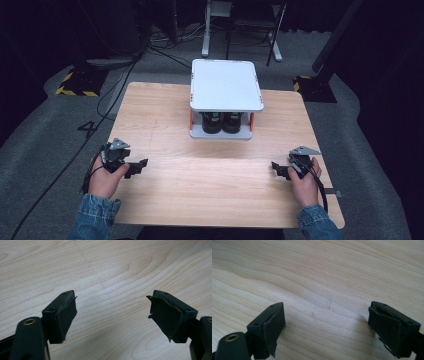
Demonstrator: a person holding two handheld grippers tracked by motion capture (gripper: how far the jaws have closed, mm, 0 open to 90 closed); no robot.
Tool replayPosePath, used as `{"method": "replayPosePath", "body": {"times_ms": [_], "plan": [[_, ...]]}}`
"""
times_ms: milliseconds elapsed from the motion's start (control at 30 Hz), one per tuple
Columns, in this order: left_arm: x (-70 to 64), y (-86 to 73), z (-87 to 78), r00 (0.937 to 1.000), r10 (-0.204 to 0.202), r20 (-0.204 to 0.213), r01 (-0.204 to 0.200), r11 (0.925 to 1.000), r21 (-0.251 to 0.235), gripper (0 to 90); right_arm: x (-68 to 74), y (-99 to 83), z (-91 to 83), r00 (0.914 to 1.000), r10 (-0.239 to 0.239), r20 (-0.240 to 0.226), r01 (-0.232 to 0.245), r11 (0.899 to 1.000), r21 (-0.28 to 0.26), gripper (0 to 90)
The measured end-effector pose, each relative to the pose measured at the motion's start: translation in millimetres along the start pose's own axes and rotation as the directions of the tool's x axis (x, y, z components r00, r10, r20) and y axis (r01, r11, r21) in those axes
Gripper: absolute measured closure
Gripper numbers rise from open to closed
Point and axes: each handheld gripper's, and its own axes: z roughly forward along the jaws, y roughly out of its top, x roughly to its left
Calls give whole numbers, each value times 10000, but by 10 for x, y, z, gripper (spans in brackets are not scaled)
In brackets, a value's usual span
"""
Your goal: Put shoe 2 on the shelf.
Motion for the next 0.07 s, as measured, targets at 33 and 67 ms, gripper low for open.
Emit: {"method": "replayPosePath", "body": {"times_ms": [33,67], "plan": [[1,1,0,10000,1,-14,-1,10000,10,217,0,0,0,10000,0,1,0,10000,0,143],[1,1,0,10000,-42,-7,42,10000,38,217,0,0,0,10000,2,1,-2,10000,-1,142]]}}
